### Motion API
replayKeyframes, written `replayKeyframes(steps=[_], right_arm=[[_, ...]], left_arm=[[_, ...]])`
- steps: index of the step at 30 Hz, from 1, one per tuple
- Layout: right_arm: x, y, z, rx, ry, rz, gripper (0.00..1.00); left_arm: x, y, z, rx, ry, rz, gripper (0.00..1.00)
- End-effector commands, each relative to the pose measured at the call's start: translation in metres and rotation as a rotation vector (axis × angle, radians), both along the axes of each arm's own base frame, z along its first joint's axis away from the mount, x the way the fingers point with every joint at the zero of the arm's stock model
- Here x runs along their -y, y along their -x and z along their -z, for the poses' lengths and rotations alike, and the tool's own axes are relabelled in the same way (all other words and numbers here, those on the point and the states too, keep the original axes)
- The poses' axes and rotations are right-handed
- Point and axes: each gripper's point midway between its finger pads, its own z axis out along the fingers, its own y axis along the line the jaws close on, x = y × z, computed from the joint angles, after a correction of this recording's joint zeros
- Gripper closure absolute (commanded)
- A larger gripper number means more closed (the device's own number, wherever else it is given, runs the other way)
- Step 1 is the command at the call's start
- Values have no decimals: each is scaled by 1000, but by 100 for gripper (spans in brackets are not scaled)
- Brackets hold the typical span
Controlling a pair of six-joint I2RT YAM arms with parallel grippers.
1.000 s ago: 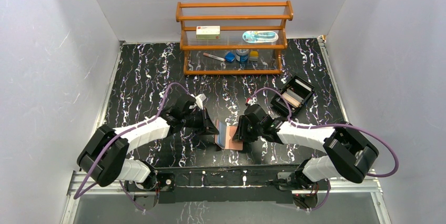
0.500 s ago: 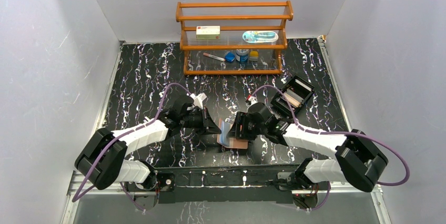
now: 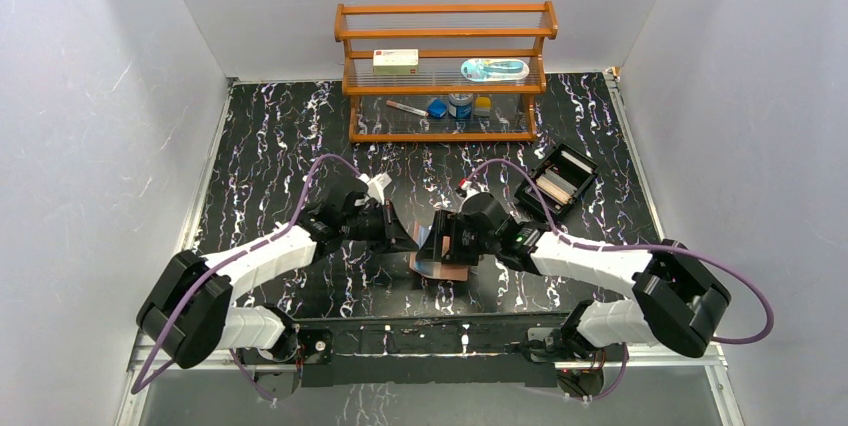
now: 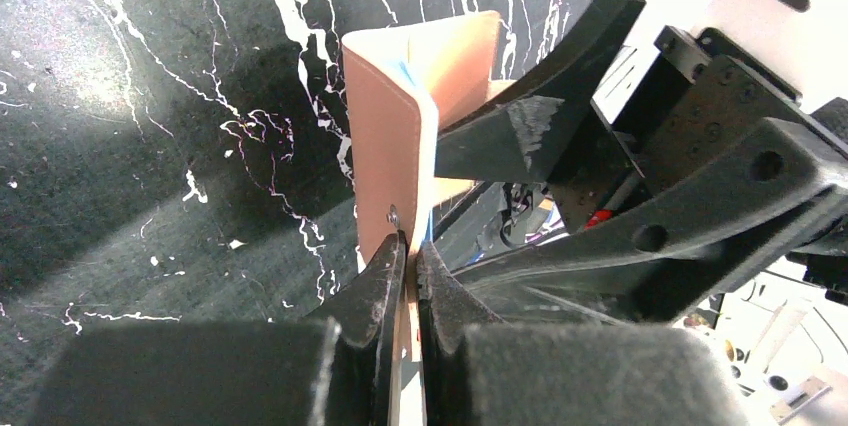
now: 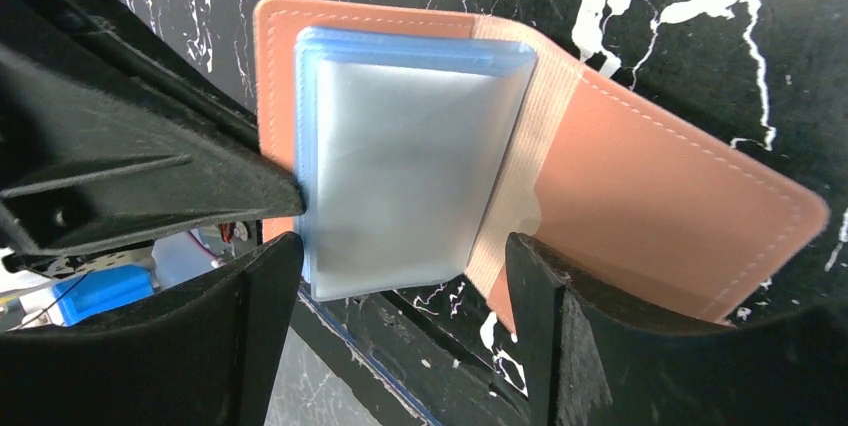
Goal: Put the credit cards into the card holder
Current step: Turn over the card slot in the card holder.
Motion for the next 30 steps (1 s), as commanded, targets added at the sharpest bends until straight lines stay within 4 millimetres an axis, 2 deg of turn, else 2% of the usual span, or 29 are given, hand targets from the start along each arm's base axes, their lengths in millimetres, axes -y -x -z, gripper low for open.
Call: replayKeyframes(steps=[1,6,9,12,17,20,23,26,30], right_arm=[[-13,-8,-9,22,-12,9,18],[1,-11,7,2,81,61,24],[15,-12,15,3,154,97,30],[25,-11,19,8,187,111,32],[40,-13,18,29,247,137,29],[58,-15,23,41,326,175,23],[74,-15,26,45,395,207,22],[72,-14,16,38,394,196,27],[50,-15,-10,36,294,169,36]], left_arm=[[4,-1,-24,50,37,18,100],[1,2,-17,33,15,20,100],[-3,4,-8,19,-16,18,100],[-9,5,3,10,-67,21,100],[-18,6,21,-8,-147,23,100],[-23,7,29,-16,-186,20,100],[-27,8,36,-20,-207,9,100],[-28,9,37,-22,-209,6,100],[-27,7,32,-10,-197,4,98]])
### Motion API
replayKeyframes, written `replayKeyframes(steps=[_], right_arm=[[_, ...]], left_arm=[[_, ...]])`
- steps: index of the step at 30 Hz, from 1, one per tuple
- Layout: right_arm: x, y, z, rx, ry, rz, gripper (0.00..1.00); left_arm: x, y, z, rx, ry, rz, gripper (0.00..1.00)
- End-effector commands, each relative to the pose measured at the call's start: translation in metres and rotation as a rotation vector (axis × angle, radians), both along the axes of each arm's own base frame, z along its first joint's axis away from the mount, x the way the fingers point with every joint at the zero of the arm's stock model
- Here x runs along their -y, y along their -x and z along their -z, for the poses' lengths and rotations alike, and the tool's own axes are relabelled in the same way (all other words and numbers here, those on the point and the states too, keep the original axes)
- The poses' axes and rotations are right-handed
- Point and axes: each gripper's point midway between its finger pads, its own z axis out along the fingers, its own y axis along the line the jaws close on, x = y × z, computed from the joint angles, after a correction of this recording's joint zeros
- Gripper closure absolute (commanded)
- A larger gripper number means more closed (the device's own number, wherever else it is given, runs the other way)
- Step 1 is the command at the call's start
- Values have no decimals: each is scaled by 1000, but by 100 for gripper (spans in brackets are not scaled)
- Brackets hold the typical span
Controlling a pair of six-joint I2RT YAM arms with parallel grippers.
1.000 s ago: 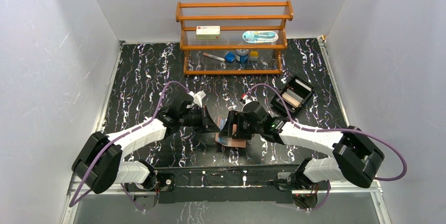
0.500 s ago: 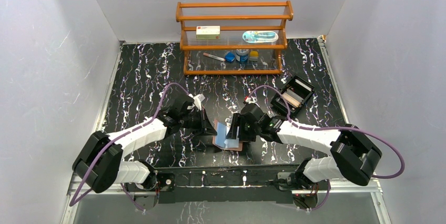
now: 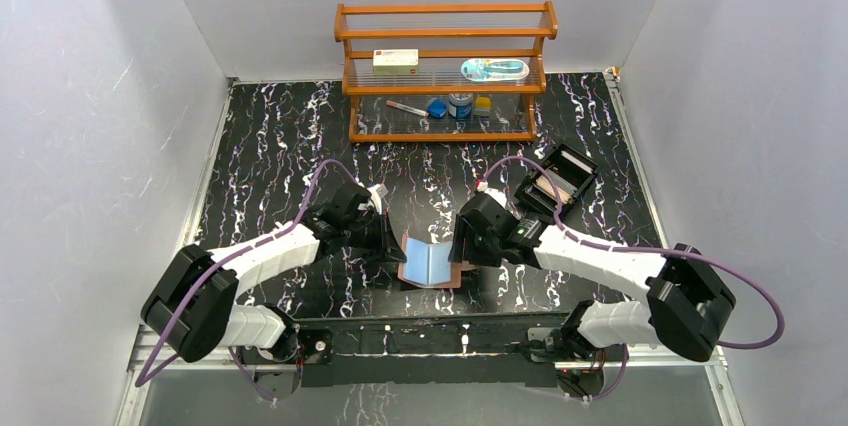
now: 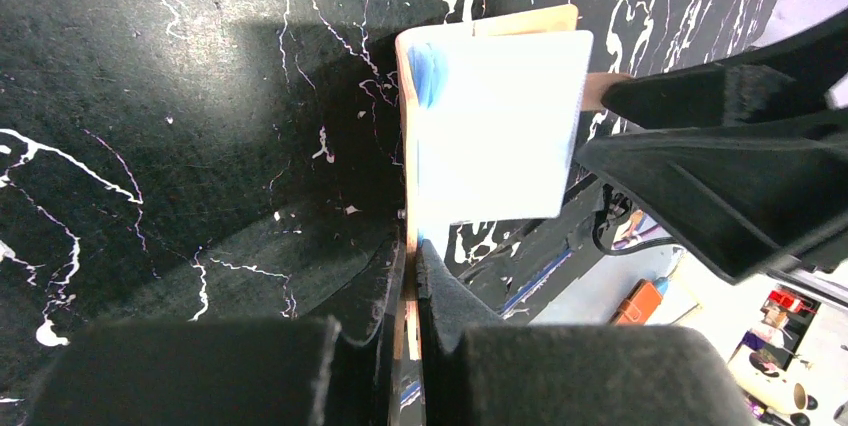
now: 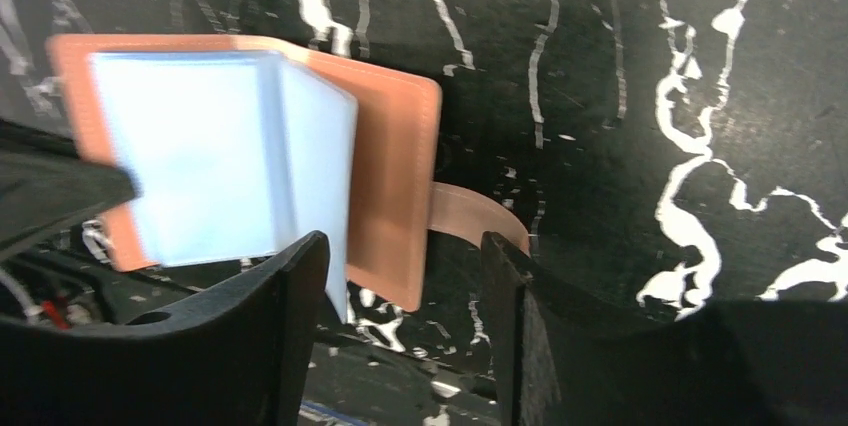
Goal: Put the credit cards into the card holder
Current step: Turn over the card slot in the card holder.
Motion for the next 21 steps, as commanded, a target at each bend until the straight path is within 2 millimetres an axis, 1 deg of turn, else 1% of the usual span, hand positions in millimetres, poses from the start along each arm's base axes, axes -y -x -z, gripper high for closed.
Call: replayKeyframes(steps=[1,4,5,6,8,10,13,15,17,19,21], right_arm=[[-30,-11,-50,62,-143,-21,39],[-55,-8,-71,67,-260,-57,45],[-63,-8,-76,76,-291,-67,49],[-70,-8,-79,81,-314,-76,52],[-78,-10,-77,82,-333,-86,59],[-85,-12,-71,80,-330,-96,65],[-83,-17,-50,74,-275,-88,72],[-84,-17,-35,67,-257,-101,77],[-88,-15,-23,49,-258,-122,80],[-93,-10,-13,12,-262,-144,81],[-97,-7,-7,-13,-268,-156,81]], left_arm=[[1,0,-7,20,2,11,98],[3,-1,-11,27,14,16,98],[3,-1,-11,26,16,17,98],[3,-1,-11,26,16,16,98],[3,-1,-11,24,14,14,99],[3,-1,-10,20,13,15,99],[2,0,-8,17,9,14,99],[1,0,-7,14,5,7,96],[4,1,-8,11,20,16,90],[8,3,-13,6,54,33,79],[11,3,-17,16,76,35,73]])
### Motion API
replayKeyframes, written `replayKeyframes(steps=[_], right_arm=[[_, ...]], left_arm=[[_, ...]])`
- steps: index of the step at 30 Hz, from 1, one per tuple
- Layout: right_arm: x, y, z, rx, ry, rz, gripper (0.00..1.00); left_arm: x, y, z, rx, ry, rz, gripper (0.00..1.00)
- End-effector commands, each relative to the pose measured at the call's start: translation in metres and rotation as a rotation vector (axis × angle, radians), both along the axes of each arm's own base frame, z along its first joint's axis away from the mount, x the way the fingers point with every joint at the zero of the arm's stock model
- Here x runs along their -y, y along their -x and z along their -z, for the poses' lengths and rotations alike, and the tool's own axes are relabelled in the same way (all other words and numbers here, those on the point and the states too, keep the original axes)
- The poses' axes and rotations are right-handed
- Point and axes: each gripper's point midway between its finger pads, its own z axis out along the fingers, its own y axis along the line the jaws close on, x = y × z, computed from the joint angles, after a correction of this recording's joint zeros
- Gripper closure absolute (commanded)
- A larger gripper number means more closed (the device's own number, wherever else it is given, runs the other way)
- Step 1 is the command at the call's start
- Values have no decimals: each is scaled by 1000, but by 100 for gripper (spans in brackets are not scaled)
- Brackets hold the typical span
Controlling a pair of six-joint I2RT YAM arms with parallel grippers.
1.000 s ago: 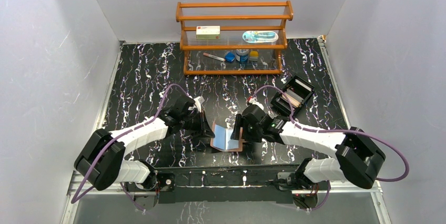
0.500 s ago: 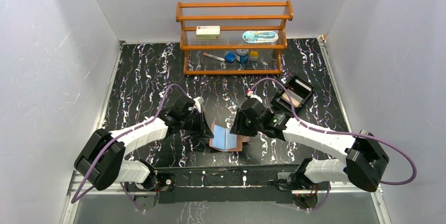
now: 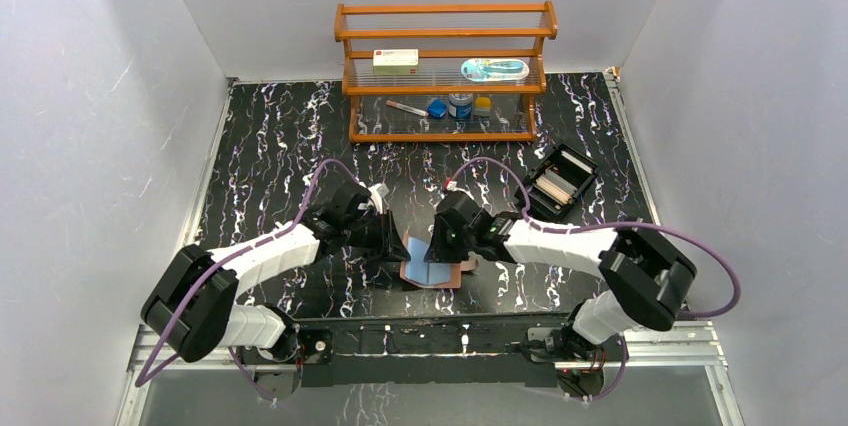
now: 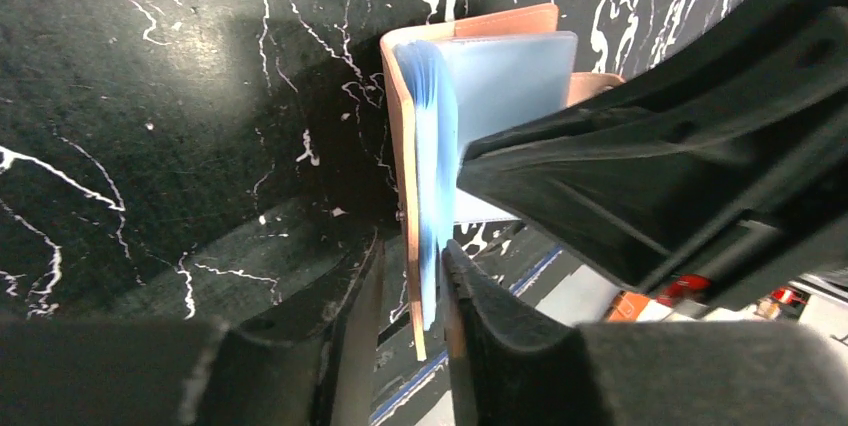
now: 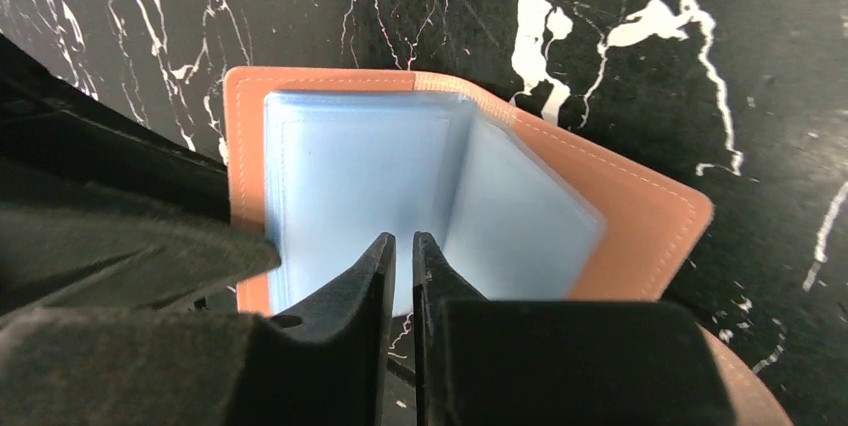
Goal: Put the credit cards into the card holder
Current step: Turn over the card slot in the card holder.
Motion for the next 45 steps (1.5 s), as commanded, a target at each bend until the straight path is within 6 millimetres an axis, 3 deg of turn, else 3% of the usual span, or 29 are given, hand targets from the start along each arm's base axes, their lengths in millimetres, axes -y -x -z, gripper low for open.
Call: replayKeyframes(steps=[1,7,13,16,20,22,27,30,33,39,45], right_arm=[[-20,0,-1,3,-79,-51,80],[-21,1,0,0,-84,-52,79],[-21,4,9,-22,-72,-52,79],[-17,3,13,-23,-46,-55,79],[1,5,17,-5,37,-60,76],[11,7,20,-4,66,-54,75],[41,18,50,-45,174,-10,77],[50,23,55,-48,181,-6,77],[47,15,40,0,174,-19,76],[32,-19,-19,183,185,-80,72],[63,-79,-70,402,327,-39,70]], left_arm=[[9,2,-17,21,70,24,70],[10,2,-16,28,84,20,58],[9,1,-5,18,60,28,58],[7,2,1,18,42,30,65],[-1,1,7,24,-6,19,92],[-3,1,11,20,-28,21,100],[-10,3,23,-4,-80,17,100],[-10,4,21,-2,-77,20,100],[-7,3,12,12,-55,27,100],[0,4,-7,28,2,44,100],[-1,7,-19,39,14,58,100]])
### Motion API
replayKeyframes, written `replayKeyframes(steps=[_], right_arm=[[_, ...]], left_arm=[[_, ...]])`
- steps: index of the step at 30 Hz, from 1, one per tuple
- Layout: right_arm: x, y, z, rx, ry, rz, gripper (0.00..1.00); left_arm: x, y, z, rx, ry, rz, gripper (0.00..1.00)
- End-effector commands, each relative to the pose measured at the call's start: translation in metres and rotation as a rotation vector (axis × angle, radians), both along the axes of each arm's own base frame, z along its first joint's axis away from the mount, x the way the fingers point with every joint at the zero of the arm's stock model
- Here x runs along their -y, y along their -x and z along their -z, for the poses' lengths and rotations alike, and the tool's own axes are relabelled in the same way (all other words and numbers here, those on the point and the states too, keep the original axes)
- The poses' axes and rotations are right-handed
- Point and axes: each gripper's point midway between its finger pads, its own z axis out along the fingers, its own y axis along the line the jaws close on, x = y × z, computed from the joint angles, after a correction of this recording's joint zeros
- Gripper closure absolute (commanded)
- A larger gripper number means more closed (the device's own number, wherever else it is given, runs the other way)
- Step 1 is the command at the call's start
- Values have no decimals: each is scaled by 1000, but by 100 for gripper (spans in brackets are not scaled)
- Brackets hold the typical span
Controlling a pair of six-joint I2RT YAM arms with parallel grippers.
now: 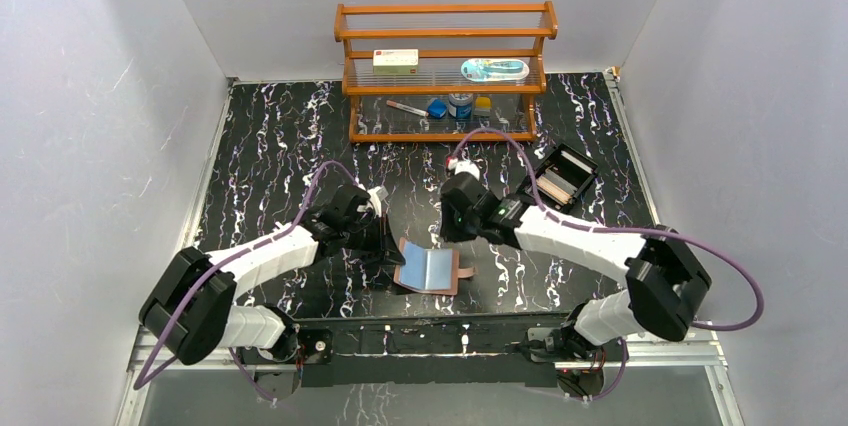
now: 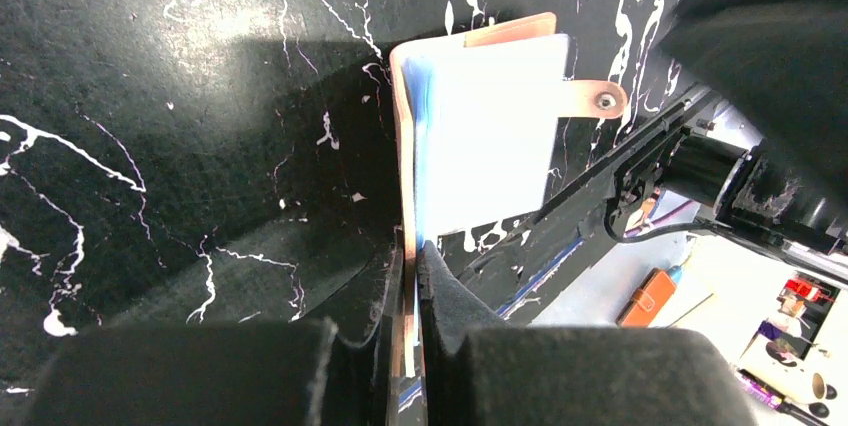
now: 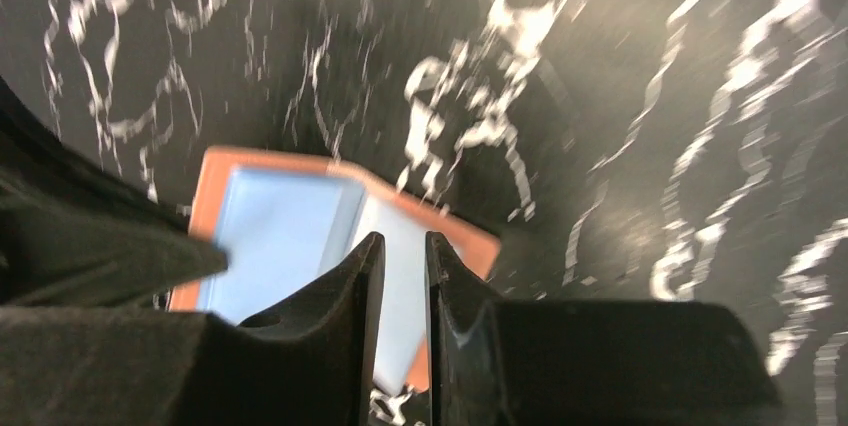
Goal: Put the credit cards into the card holder
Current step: Turn over the card slot in the card holder, then adjust the credit card in the storage box.
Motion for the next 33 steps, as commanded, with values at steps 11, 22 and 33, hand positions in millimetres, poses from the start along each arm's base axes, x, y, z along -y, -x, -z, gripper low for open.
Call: replayKeyframes(steps=[11,22,33], right_arm=[[163,-142,-82,400,495,73,55],[234,-170,-56,317,688,-19,27],[248,-164,-18,256,741,-189,18]], left_arm=[[1,10,-41,60,61,54,100],[2,15,-55,69,100,68,100],[3,17,-51,67,106,82,100]])
